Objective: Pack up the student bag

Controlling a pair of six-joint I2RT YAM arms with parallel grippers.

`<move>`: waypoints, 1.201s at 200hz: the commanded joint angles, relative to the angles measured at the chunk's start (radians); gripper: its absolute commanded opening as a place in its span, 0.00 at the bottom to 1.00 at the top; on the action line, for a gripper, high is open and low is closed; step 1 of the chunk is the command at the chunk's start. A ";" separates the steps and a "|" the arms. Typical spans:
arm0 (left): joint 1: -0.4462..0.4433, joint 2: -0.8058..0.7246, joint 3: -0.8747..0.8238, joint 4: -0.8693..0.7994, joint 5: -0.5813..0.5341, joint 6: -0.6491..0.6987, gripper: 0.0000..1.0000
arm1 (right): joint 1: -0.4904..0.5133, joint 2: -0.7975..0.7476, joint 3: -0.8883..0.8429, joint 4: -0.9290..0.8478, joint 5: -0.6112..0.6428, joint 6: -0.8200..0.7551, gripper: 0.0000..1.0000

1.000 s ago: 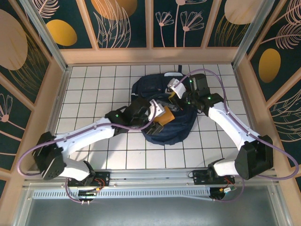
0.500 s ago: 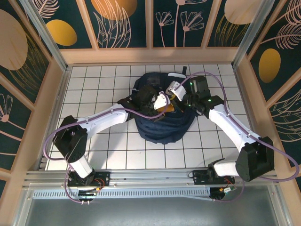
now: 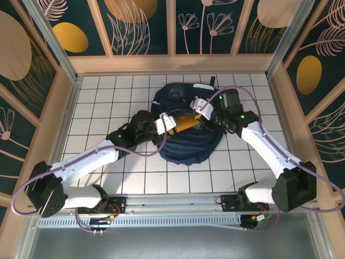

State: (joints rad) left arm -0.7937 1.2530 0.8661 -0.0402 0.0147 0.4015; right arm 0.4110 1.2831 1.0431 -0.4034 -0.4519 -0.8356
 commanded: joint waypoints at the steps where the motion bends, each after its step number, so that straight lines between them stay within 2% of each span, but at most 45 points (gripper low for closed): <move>1: 0.004 -0.026 -0.060 0.131 -0.043 -0.072 0.43 | 0.002 -0.050 -0.002 -0.006 -0.083 -0.065 0.00; 18: 0.004 -0.017 -0.070 0.181 -0.011 -0.125 0.40 | 0.006 -0.056 -0.016 0.001 -0.077 -0.065 0.00; 37: -0.003 0.011 -0.105 0.262 0.190 -0.171 0.28 | 0.007 -0.050 -0.017 0.006 -0.061 -0.061 0.00; 45: -0.031 0.026 -0.132 0.312 0.212 -0.181 0.25 | 0.007 -0.048 -0.014 0.007 -0.058 -0.056 0.00; 68: -0.114 0.089 -0.132 0.345 0.122 -0.183 0.21 | 0.008 -0.054 -0.012 0.011 -0.062 -0.049 0.00; 94: -0.118 0.186 -0.054 0.311 0.065 -0.214 0.11 | 0.010 -0.073 -0.027 0.022 -0.068 -0.037 0.00; 120: -0.117 0.290 0.012 0.315 -0.103 -0.268 0.09 | 0.011 -0.099 -0.052 0.034 -0.082 -0.023 0.00; 146: -0.094 0.335 0.050 0.342 -0.231 -0.327 0.09 | 0.011 -0.129 -0.071 0.030 -0.079 -0.033 0.00; 190: 0.002 0.238 -0.029 0.461 -0.357 -0.375 0.11 | 0.020 -0.151 -0.112 0.040 -0.069 -0.065 0.00; 202: 0.007 0.206 -0.054 0.488 -0.304 -0.356 0.16 | 0.030 -0.146 -0.120 0.046 -0.058 -0.072 0.00; 225: 0.005 0.127 -0.133 0.552 0.016 -0.349 0.29 | 0.041 -0.128 -0.117 0.049 -0.041 -0.082 0.00; 240: 0.006 0.037 -0.226 0.602 0.115 -0.382 0.38 | 0.057 -0.122 -0.120 0.041 -0.013 -0.112 0.00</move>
State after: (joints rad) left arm -0.8200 1.4403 0.7387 0.3988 -0.0338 0.0727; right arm 0.4591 1.1770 0.9314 -0.3687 -0.4885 -0.8906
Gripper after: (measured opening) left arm 0.325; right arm 0.069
